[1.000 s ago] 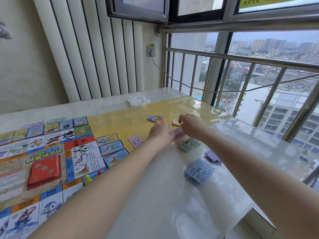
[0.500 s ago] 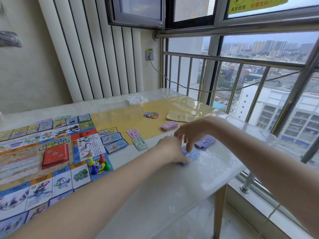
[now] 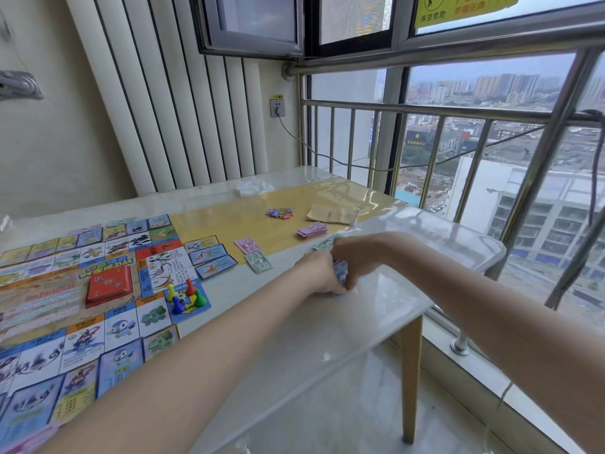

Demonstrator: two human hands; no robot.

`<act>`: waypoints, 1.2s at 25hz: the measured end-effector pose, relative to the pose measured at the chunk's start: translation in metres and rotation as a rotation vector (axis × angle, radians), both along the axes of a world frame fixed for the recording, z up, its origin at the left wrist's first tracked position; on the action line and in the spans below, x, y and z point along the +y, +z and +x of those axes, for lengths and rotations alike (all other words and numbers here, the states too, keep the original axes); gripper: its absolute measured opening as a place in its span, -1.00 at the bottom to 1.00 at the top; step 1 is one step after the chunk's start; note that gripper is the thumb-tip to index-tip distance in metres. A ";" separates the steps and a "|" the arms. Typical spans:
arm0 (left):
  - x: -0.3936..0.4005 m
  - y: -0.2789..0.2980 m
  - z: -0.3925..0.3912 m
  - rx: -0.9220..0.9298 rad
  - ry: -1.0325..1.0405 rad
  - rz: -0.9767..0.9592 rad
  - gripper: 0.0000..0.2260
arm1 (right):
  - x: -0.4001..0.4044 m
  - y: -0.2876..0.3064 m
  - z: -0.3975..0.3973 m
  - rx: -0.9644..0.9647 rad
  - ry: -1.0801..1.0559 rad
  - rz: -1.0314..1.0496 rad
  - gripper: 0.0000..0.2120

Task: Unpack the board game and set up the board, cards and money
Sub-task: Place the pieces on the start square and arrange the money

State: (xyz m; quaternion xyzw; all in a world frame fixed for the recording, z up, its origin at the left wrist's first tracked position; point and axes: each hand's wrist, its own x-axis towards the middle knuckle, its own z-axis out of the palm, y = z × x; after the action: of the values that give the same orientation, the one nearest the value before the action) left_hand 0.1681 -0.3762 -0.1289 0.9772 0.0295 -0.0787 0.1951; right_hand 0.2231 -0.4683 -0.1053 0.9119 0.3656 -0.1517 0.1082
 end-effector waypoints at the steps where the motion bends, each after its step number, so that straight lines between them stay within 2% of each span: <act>1: 0.002 0.000 0.000 0.011 0.011 -0.024 -0.60 | 0.000 0.000 0.000 0.012 -0.003 0.005 -0.52; 3: 0.009 0.005 -0.002 0.024 0.012 -0.077 -0.69 | 0.000 0.000 0.000 0.055 -0.007 0.033 -0.52; 5: 0.020 0.012 -0.003 0.024 0.007 -0.124 -0.90 | 0.002 -0.001 -0.002 0.088 -0.016 0.036 -0.53; 8: 0.037 0.020 -0.009 0.010 0.037 -0.190 -0.88 | 0.012 -0.003 -0.008 0.116 -0.026 0.128 -0.67; 12: 0.060 0.023 -0.013 -0.109 0.131 -0.476 -0.85 | 0.020 0.003 -0.008 0.230 -0.085 0.478 -0.86; 16: 0.065 0.021 -0.020 -0.158 0.134 -0.582 -0.93 | 0.025 0.019 -0.009 0.138 -0.055 0.538 -0.79; 18: 0.060 0.017 -0.020 -0.166 0.140 -0.533 -0.89 | 0.024 0.024 -0.009 0.041 -0.042 0.459 -0.76; 21: 0.042 0.008 -0.020 -0.114 0.077 -0.171 -0.73 | 0.015 0.022 -0.008 -0.098 -0.170 0.425 -0.73; 24: 0.017 -0.003 -0.022 -0.127 -0.079 0.090 -0.74 | 0.004 0.019 -0.007 -0.117 -0.312 0.496 -0.71; 27: 0.011 -0.003 -0.020 -0.119 -0.052 0.084 -0.77 | -0.001 0.014 -0.008 -0.024 -0.392 0.599 -0.72; 30: 0.013 0.002 -0.021 -0.089 -0.023 0.100 -0.74 | 0.005 -0.002 -0.013 0.240 -0.484 0.854 -0.89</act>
State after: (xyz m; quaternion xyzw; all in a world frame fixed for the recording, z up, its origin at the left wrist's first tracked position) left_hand 0.1470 -0.3634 -0.1265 0.9885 0.0136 -0.0360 0.1462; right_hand 0.2101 -0.4632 -0.1069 0.9096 0.1831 -0.1131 -0.3554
